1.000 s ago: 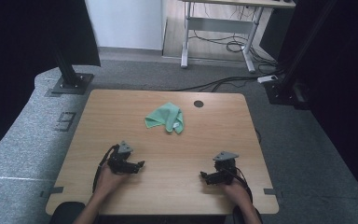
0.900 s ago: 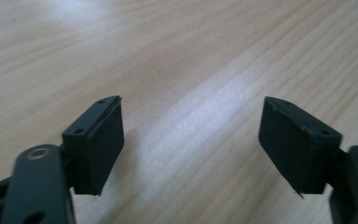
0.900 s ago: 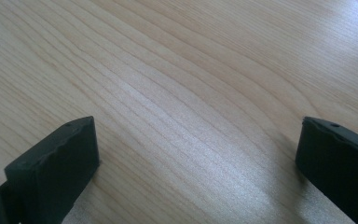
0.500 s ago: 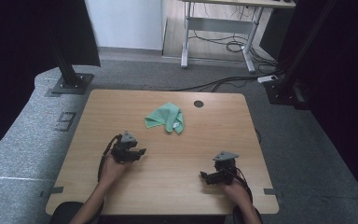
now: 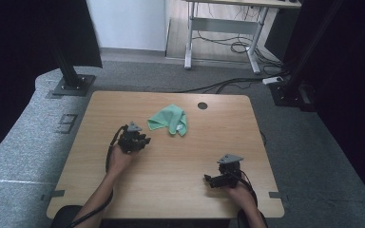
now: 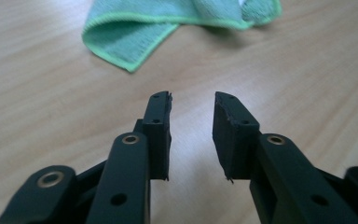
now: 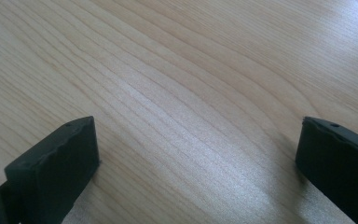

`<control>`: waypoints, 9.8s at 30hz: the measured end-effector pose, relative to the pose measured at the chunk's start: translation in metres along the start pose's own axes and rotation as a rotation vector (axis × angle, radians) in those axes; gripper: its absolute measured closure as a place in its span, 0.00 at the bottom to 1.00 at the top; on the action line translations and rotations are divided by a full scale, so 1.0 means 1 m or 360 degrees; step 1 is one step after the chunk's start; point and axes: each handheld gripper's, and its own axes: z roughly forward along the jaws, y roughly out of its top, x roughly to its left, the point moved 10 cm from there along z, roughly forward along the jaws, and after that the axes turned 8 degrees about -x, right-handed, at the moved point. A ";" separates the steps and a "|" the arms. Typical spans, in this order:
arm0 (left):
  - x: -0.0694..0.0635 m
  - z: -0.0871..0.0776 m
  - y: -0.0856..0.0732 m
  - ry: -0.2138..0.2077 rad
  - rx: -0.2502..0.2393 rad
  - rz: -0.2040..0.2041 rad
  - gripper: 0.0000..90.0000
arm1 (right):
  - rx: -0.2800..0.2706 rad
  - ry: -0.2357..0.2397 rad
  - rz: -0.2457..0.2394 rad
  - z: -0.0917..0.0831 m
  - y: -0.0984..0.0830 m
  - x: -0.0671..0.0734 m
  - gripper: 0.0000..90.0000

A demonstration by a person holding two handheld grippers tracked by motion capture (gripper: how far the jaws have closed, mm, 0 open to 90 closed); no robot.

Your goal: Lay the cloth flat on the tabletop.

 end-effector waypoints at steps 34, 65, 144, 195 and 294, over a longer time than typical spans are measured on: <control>0.035 0.074 0.022 0.0139 0.0078 -0.0077 1.00 | -0.0002 0.0000 -0.0001 0.000 0.000 0.000 0.00; -0.010 0.034 -0.012 -0.0048 0.0143 0.0023 1.00 | 0.0000 -0.0001 -0.0001 0.000 0.000 0.000 0.00; -0.061 -0.038 0.067 -0.0126 -0.0091 0.0135 0.97 | -0.0002 -0.0001 -0.0003 0.000 0.000 0.000 0.00; 0.003 -0.038 -0.070 0.0205 0.0139 -0.0076 0.07 | -0.0111 0.0370 -0.0046 0.026 0.062 0.073 0.18; -0.012 0.003 -0.017 0.0129 0.0059 0.0071 0.16 | 0.0064 -0.0076 0.0073 0.017 0.020 -0.001 0.17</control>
